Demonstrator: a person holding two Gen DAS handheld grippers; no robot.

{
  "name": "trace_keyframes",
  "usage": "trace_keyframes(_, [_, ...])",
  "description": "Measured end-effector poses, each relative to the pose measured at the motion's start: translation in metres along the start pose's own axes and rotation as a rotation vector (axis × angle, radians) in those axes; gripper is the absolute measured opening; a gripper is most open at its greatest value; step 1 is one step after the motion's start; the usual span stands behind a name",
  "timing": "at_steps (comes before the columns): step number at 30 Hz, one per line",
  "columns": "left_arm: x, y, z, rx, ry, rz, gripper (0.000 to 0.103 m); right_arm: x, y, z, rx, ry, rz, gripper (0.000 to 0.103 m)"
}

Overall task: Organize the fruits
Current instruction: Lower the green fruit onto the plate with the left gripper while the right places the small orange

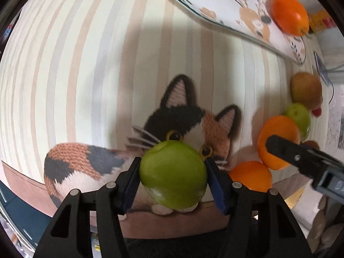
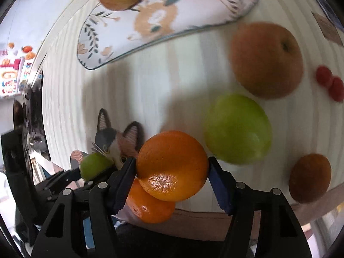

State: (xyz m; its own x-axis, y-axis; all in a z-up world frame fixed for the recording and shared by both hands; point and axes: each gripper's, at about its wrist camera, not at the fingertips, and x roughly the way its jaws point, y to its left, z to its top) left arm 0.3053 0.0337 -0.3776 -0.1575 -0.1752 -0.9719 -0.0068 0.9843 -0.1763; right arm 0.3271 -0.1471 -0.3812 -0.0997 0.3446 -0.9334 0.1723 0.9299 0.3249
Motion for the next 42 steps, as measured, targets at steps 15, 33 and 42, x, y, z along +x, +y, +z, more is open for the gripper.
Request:
trace_keyframes(15, [-0.026,0.007,0.013,-0.010,-0.061,-0.020,0.055,0.000,0.019,0.003,-0.043,-0.033,0.017,0.069])
trace_keyframes(33, [-0.089,0.001,0.180,0.006,-0.157,-0.043,0.055,-0.042,0.042,0.133,0.010,-0.212,-0.017,0.069])
trace_keyframes(42, [-0.062,-0.008,0.227,0.020,-0.122,0.028,0.056,-0.016,0.038,0.143,0.061,-0.183,-0.035,0.070])
